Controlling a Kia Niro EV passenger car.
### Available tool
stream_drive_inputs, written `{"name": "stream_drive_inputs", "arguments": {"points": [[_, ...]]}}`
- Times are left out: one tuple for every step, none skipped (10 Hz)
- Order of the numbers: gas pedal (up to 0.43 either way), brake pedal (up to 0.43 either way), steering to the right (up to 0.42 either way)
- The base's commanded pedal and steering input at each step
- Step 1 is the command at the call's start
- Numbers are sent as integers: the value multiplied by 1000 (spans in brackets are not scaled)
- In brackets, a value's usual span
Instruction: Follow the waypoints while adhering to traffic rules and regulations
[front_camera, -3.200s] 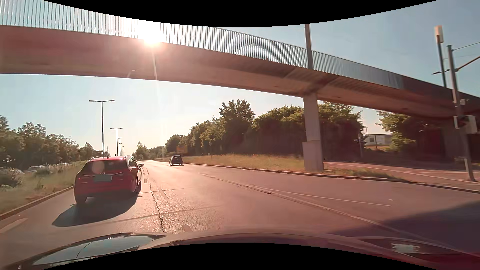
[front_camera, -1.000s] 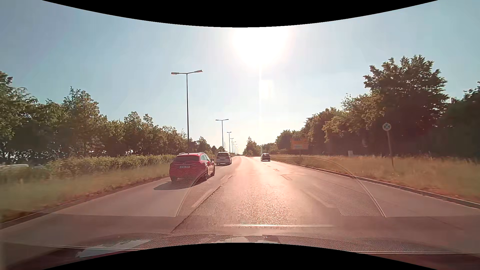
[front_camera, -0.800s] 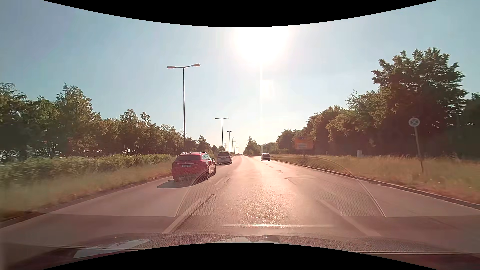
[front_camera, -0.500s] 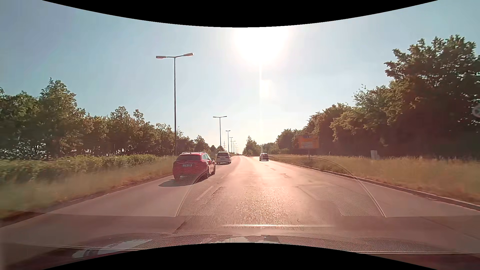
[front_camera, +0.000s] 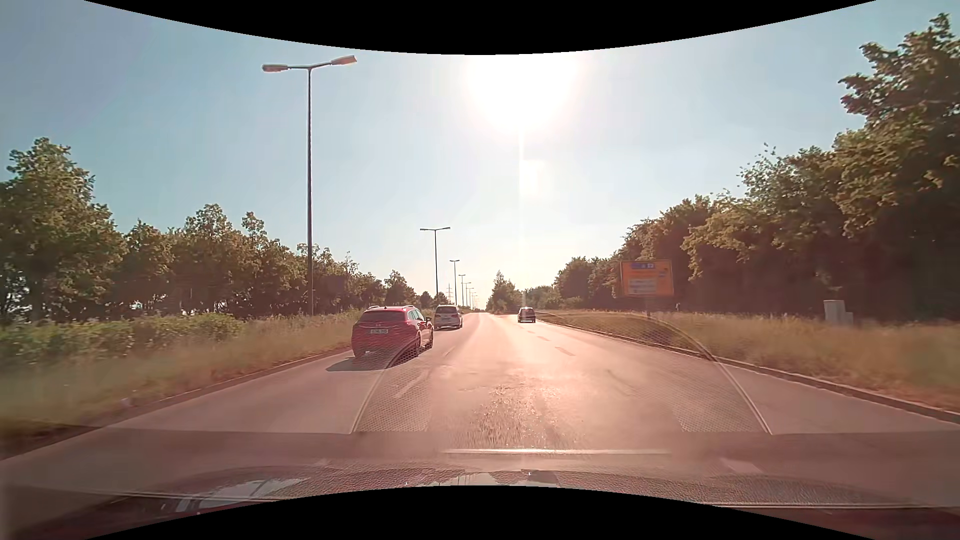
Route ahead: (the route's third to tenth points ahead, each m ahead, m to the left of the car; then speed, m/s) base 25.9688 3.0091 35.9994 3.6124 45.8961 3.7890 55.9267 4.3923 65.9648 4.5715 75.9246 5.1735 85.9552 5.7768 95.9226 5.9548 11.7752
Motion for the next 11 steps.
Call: {"name": "stream_drive_inputs", "arguments": {"points": [[390,6,-18],[390,6,-12],[390,6,-7],[390,6,-6],[390,6,-7],[390,6,-8],[398,6,-8],[390,6,-9],[390,6,-9],[398,6,-9],[398,6,-10]]}}
